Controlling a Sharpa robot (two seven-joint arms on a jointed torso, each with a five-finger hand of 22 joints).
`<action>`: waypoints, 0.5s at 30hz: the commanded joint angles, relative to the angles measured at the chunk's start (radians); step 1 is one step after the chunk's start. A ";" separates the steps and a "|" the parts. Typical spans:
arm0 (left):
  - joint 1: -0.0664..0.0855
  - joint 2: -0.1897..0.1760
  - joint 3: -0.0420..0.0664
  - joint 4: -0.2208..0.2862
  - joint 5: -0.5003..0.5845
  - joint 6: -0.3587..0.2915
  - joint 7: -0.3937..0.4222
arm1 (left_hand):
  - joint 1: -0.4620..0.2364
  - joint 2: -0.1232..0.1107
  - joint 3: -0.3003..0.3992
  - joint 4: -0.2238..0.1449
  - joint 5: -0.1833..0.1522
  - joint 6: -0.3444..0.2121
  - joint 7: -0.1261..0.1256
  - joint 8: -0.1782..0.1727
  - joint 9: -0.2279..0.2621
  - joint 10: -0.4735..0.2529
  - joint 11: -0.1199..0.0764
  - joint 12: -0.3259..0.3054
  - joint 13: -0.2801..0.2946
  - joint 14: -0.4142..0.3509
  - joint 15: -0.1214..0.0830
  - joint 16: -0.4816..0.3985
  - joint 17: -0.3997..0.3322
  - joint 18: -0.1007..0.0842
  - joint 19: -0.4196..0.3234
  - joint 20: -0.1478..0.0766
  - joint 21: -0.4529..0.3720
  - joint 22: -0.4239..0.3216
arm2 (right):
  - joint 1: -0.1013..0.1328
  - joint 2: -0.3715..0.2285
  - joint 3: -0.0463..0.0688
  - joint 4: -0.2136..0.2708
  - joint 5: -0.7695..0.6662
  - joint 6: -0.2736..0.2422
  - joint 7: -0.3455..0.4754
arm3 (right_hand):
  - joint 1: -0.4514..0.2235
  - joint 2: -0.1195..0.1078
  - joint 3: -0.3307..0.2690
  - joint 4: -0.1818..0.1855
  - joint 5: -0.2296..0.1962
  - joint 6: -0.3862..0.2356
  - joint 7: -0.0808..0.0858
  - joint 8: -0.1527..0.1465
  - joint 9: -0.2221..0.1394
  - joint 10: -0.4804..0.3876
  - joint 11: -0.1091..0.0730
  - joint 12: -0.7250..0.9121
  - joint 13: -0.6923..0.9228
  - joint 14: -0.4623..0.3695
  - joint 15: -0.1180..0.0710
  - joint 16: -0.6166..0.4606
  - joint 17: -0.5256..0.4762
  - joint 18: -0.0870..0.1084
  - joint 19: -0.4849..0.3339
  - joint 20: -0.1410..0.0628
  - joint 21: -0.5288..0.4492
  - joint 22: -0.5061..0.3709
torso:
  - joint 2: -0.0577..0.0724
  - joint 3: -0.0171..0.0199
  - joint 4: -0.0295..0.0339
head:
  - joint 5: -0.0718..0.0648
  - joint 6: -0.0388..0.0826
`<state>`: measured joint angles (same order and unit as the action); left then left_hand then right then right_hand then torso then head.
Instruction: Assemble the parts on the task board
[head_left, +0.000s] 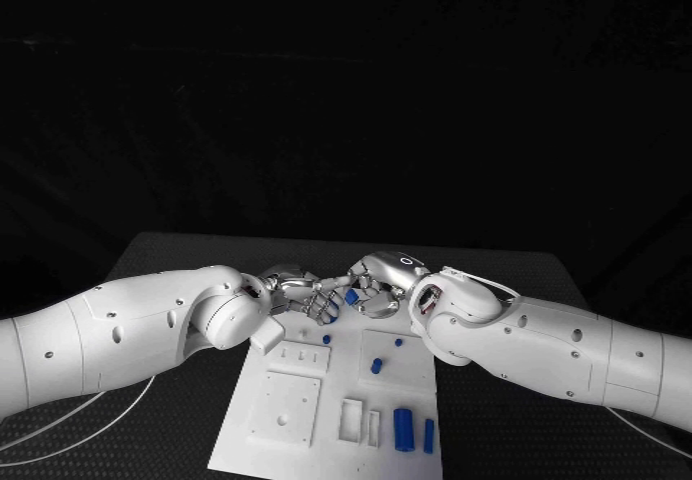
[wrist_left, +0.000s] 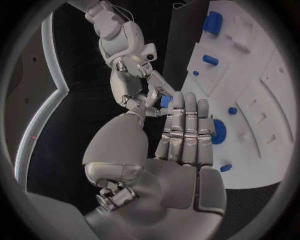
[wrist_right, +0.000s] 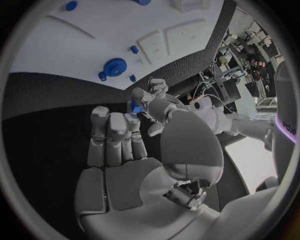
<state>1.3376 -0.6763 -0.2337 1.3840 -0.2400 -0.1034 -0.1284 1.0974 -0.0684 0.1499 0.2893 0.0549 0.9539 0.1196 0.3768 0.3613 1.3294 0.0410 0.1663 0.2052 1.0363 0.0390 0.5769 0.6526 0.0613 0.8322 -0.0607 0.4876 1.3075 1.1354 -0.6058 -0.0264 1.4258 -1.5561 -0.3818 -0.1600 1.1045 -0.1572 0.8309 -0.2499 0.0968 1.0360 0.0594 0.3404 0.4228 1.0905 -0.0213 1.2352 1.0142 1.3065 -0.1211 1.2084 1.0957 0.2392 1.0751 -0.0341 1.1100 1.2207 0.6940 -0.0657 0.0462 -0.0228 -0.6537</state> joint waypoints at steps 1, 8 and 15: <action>0.000 0.003 0.001 0.003 -0.012 0.027 -0.008 | 0.011 0.002 -0.001 0.002 -0.005 -0.006 0.005 -0.001 0.001 0.002 0.005 0.000 0.002 -0.008 0.000 0.004 0.001 0.004 -0.005 0.000 0.004 0.022 | 0.000 0.002 0.000 0.004 -0.013 0.001 0.001 | -0.007 -0.005 0.006 0.001 0.006 0.036 0.027 0.018 0.009 0.006 -0.002 0.006 0.001 0.003 -0.004 0.001 0.000 0.023 0.006 -0.004 0.003 -0.001 | 0.000 0.0002 0.0000 | 0.000 -0.001; 0.000 0.003 0.001 0.002 -0.014 0.028 -0.014 | 0.017 0.002 -0.004 0.002 -0.005 -0.007 0.006 -0.002 0.001 0.002 0.006 -0.001 0.003 -0.009 0.001 0.005 0.001 0.003 -0.007 0.000 0.005 0.022 | 0.000 0.006 0.000 0.005 -0.012 0.000 0.002 | -0.007 -0.006 0.007 0.001 0.006 0.036 0.026 0.018 0.009 0.006 -0.002 0.006 0.001 0.003 -0.004 0.001 -0.001 0.023 0.006 -0.004 0.003 -0.001 | 0.000 0.0008 -0.0004 | 0.001 -0.002; 0.000 0.006 0.001 0.002 -0.014 0.026 -0.015 | 0.021 0.002 -0.006 0.002 -0.005 -0.008 0.006 -0.003 0.001 0.001 0.006 -0.002 0.004 -0.010 0.001 0.006 0.001 0.003 -0.007 0.001 0.006 0.022 | 0.001 0.011 0.000 0.009 -0.011 0.004 0.004 | -0.007 -0.007 0.008 0.001 0.006 0.035 0.026 0.018 0.009 0.007 -0.002 0.006 0.001 0.004 -0.004 0.001 -0.001 0.023 0.006 -0.004 0.003 -0.002 | 0.000 0.0008 -0.0018 | 0.001 -0.002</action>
<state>1.3376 -0.6741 -0.2337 1.3835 -0.2496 -0.0933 -0.1426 1.1093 -0.0644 0.1498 0.2893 0.0549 0.9504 0.1232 0.3768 0.3612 1.3293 0.0411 0.1663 0.2073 1.0325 0.0427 0.5769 0.6524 0.0588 0.8323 -0.0606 0.4876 1.3074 1.1355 -0.5965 -0.0263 1.4314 -1.5565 -0.3820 -0.1600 1.0979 -0.1639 0.8333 -0.2475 0.0967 1.0384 0.0570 0.3404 0.4228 1.0920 -0.0197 1.2352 1.0140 1.3064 -0.1209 1.2084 1.0956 0.2407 1.0792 -0.0373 1.1095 1.2202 0.6940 -0.0651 0.0452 -0.0217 -0.6556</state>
